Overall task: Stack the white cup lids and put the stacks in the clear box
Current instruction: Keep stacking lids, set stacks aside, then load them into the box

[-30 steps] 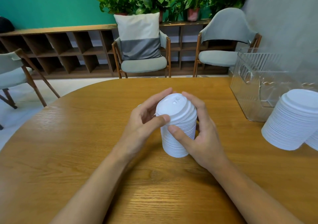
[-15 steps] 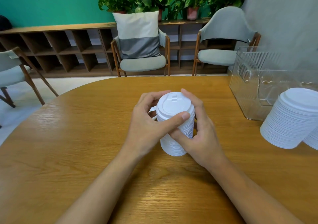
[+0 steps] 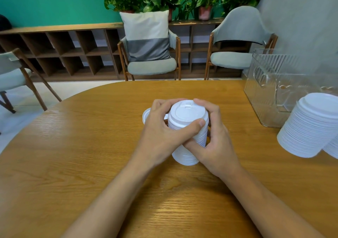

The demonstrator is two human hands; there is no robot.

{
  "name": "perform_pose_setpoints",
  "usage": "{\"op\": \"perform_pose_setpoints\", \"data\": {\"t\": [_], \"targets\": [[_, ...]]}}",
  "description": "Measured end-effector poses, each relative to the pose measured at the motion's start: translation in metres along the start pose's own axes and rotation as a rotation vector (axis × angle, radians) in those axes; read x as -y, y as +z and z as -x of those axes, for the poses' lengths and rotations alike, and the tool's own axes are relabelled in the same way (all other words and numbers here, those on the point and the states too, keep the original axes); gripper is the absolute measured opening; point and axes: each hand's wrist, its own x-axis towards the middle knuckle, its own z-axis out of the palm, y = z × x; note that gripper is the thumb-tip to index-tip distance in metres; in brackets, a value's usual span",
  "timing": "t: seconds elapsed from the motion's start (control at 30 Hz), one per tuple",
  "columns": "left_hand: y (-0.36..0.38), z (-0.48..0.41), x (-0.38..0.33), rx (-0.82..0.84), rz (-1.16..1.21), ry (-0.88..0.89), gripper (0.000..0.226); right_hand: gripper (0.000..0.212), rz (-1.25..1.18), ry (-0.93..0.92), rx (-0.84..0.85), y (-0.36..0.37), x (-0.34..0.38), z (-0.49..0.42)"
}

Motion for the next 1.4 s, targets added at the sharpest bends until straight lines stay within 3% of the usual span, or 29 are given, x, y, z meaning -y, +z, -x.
{"op": "perform_pose_setpoints", "data": {"t": [0.27, 0.33, 0.47, 0.57, 0.67, 0.97, 1.27, 1.4], "targets": [[-0.013, -0.003, 0.014, 0.147, 0.041, 0.066, 0.063, 0.081, 0.041, 0.011, 0.045, -0.003, -0.001, 0.001], [-0.025, -0.007, 0.024, 0.122, 0.012, 0.095, 0.060, 0.081, 0.066, 0.011, 0.047, -0.005, -0.001, 0.000], [-0.046, -0.017, 0.055, -0.074, -0.423, 0.187, 0.036, 0.082, 0.093, 0.027, -0.009, -0.007, -0.003, -0.002], [-0.055, -0.018, 0.071, 0.097, -0.713, 0.155, 0.036, 0.084, 0.102, 0.035, -0.022, -0.007, -0.002, -0.003], [-0.056, -0.021, 0.076, 0.119, -0.792, 0.170, 0.024, 0.083, 0.106, 0.039, -0.015, -0.008, -0.002, -0.002], [-0.050, -0.023, 0.072, 0.026, -0.665, 0.155, 0.024, 0.083, 0.112, 0.051, -0.007, -0.008, -0.002, -0.002], [-0.045, -0.020, 0.039, -0.287, -0.097, 0.044, 0.021, 0.084, 0.096, 0.044, -0.005, -0.008, -0.002, -0.002], [-0.049, -0.021, 0.032, -0.315, 0.193, -0.097, 0.018, 0.084, 0.086, 0.049, 0.006, -0.008, -0.002, -0.002]]}}
